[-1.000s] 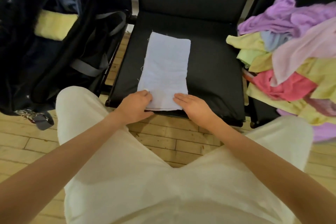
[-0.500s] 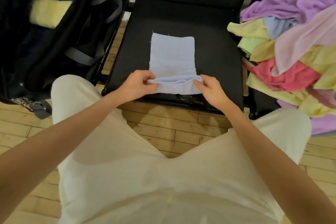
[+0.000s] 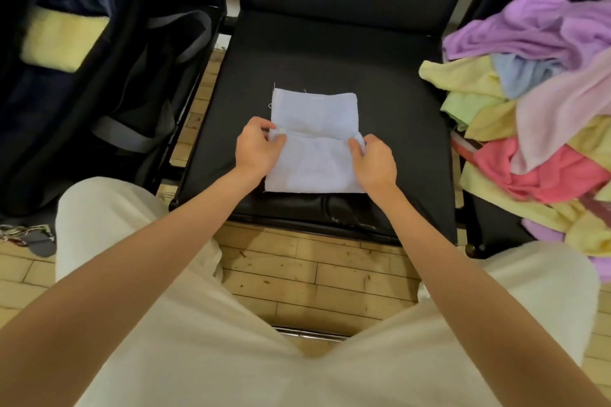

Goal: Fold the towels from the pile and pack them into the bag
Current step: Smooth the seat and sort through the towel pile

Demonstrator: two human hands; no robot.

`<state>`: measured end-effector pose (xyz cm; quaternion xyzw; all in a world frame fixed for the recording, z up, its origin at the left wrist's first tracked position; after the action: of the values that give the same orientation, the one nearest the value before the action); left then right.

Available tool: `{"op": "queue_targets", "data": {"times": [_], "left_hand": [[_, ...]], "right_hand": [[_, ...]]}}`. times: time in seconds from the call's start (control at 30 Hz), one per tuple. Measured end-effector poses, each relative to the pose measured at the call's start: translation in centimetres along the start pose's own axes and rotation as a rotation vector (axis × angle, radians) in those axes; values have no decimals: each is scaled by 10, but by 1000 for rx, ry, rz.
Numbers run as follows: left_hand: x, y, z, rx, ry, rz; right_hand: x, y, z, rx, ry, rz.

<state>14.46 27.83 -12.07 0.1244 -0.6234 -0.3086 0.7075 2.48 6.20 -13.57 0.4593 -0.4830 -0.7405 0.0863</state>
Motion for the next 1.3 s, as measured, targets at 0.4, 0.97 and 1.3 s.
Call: {"op": "queue_targets", "data": {"times": [0.4,0.97,1.3], "left_hand": [[28,-9,25,-176,-483,-350],[32,-9,36,-234,-555,-329],[10,-15,-51,-86,-8,92]], "right_hand": [[-32,-2,25,-167,409,175],[-8,20,12,-219,219,-106],[12,6,-54,-40,-171,-438]]}}
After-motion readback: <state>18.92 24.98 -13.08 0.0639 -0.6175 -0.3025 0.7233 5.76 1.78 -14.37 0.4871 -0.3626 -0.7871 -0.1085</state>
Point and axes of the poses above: each hand's wrist, its own z-axis away from the middle knuckle, its own y-axis out of the back of the hand, x = y × z, the point moved 10 cm from there along -z, towards the middle knuckle
